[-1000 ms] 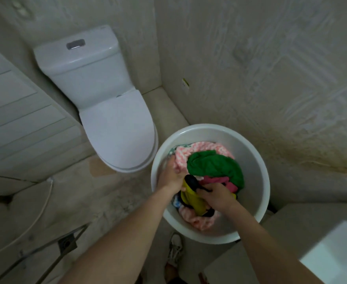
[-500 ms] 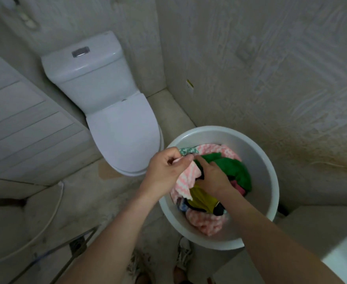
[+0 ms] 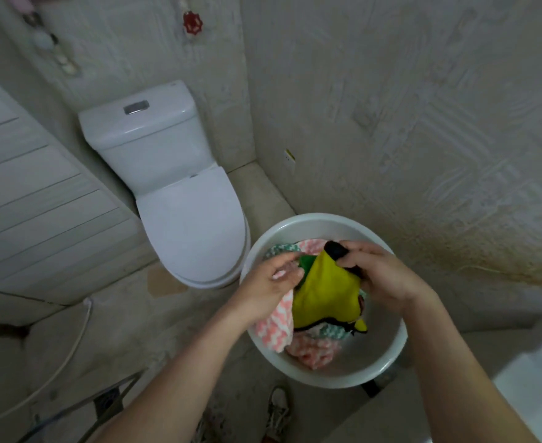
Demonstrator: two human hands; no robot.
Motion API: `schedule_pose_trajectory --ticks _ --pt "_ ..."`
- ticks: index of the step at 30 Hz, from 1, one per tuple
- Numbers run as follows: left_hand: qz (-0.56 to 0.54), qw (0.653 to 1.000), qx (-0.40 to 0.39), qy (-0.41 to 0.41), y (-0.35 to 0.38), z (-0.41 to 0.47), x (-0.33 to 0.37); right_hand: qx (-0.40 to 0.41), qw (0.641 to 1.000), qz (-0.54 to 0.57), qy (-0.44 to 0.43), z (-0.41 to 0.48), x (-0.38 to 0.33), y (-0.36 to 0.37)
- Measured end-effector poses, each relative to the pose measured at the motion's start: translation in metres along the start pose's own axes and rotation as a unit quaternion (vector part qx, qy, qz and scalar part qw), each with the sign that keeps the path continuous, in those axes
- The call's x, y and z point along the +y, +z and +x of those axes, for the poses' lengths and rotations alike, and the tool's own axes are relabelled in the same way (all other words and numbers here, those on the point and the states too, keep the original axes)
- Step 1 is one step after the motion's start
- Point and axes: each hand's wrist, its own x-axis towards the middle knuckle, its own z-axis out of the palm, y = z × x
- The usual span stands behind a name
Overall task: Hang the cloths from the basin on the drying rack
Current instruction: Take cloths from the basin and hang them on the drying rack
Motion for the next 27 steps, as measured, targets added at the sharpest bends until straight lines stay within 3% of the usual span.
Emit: schedule_pose_trajectory --ticks 3,5,8,15,18,22,27 --pt "0.007 0.999 0.019 0.032 0.005 -0.008 0.018 0.022 0.997 0.049 -0.047 -0.012 -0.021 0.01" --pt "-0.001 0.994 0.093 0.061 -0.002 -0.018 0.036 0.05 0.995 0.044 -0.071 -0.017 -0.035 0.014" --pt "-0.031 0.974 0.194 0.112 -0.023 -0.035 0.069 0.058 0.992 -0.058 -0.097 -0.024 -0.05 0.02" --pt "-0.024 0.956 0.23 0.18 -0.052 -0.076 0.123 0.07 0.932 -0.256 -0.246 -0.033 -0.08 0.063" --pt "-0.07 0.938 0.272 0.2 -0.076 -0.097 0.14 0.06 0.935 -0.194 -0.292 -0.047 -0.11 0.092" --pt "-0.031 0.926 0.294 0.233 -0.115 -0.129 0.161 -0.003 0.966 0.017 -0.259 -0.06 -0.142 0.138" --pt "0.002 0.933 0.303 0.193 -0.145 -0.164 0.159 -0.025 0.95 -0.134 -0.28 -0.05 -0.148 0.197"
